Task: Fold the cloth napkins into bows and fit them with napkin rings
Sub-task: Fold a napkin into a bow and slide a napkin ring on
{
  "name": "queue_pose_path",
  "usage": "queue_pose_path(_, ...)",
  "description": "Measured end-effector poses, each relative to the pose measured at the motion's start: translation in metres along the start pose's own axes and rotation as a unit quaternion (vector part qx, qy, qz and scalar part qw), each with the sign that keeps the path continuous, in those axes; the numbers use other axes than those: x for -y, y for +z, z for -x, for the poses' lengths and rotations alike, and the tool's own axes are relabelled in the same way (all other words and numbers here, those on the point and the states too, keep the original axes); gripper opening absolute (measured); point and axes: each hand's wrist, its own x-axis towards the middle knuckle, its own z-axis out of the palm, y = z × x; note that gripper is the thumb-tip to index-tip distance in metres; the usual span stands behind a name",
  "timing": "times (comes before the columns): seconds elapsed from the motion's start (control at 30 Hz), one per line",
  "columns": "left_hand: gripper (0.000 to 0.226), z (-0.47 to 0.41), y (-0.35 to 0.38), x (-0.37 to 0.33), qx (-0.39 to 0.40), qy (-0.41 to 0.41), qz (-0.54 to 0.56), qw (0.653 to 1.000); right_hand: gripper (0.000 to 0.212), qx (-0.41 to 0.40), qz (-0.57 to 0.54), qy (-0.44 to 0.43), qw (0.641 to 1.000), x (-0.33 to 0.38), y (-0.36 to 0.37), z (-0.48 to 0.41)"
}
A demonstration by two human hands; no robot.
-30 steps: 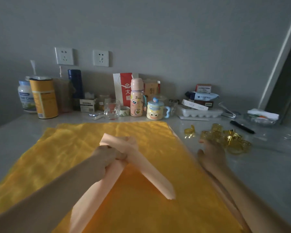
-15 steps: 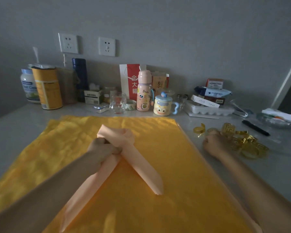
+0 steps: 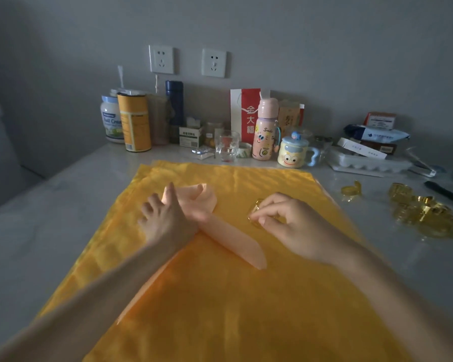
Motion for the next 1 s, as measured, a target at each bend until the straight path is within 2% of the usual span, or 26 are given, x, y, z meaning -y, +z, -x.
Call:
queue_pose_path(0.03,0.081,0.010,-0.001,-0.004,-0.003,0.091,-0.046,0.995,0.024,-0.006,-0.008,0.001,1.000,0.002,0.007,-0.003)
queue_pose_path(0.1,0.064,0.029,0.002,-0.004,0.016,0.259,-0.121,0.958,0.023,-0.043,0.002,0.012,0.999,-0.001,0.022,-0.009)
queue_pose_path(0.13,0.057,0.036,0.006,-0.003,0.029,0.318,-0.129,0.939,0.022,-0.069,0.008,0.019,0.997,-0.006,0.029,-0.010)
queue_pose_path(0.2,0.050,0.046,0.012,-0.005,0.039,0.374,-0.119,0.919,0.019,-0.101,0.012,0.026,0.994,-0.014,0.036,-0.007)
queue_pose_path(0.27,0.058,0.059,0.010,-0.009,0.015,0.432,-0.089,0.897,0.016,-0.093,0.011,0.020,0.995,-0.016,0.039,0.000)
queue_pose_path(0.33,0.070,0.065,0.008,-0.009,0.044,0.433,-0.100,0.895,0.017,-0.075,0.013,0.007,0.997,-0.015,0.039,0.009)
queue_pose_path(0.4,0.070,0.067,0.008,-0.003,0.079,0.412,-0.100,0.902,0.018,-0.084,0.001,0.002,0.997,-0.014,0.041,0.012)
queue_pose_path(0.5,0.064,0.065,0.006,0.006,0.080,0.404,-0.073,0.908,0.011,-0.136,-0.016,0.027,0.990,-0.014,0.046,0.011)
queue_pose_path(0.6,0.070,0.064,0.005,0.015,0.071,0.401,-0.053,0.912,0.005,-0.149,0.034,0.053,0.987,-0.015,0.049,0.011)
queue_pose_path(0.67,0.075,0.065,0.006,0.016,0.070,0.407,-0.056,0.909,0.013,-0.120,0.065,0.085,0.987,-0.014,0.043,0.011)
queue_pose_path(0.77,0.058,0.065,0.008,0.014,0.078,0.409,-0.071,0.906,0.019,-0.058,0.138,0.109,0.983,-0.010,0.033,0.011)
queue_pose_path(0.87,0.064,0.065,0.007,0.013,0.090,0.413,-0.077,0.903,0.047,-0.045,0.168,0.102,0.979,-0.009,0.035,0.010)
queue_pose_path(0.9,0.063,0.066,0.007,0.013,0.089,0.413,-0.072,0.904,0.048,-0.049,0.155,0.102,0.981,-0.011,0.038,0.010)
queue_pose_path(1.0,0.051,0.064,0.008,0.013,0.077,0.393,-0.022,0.916,0.028,-0.065,0.073,0.106,0.990,-0.017,0.039,0.010)
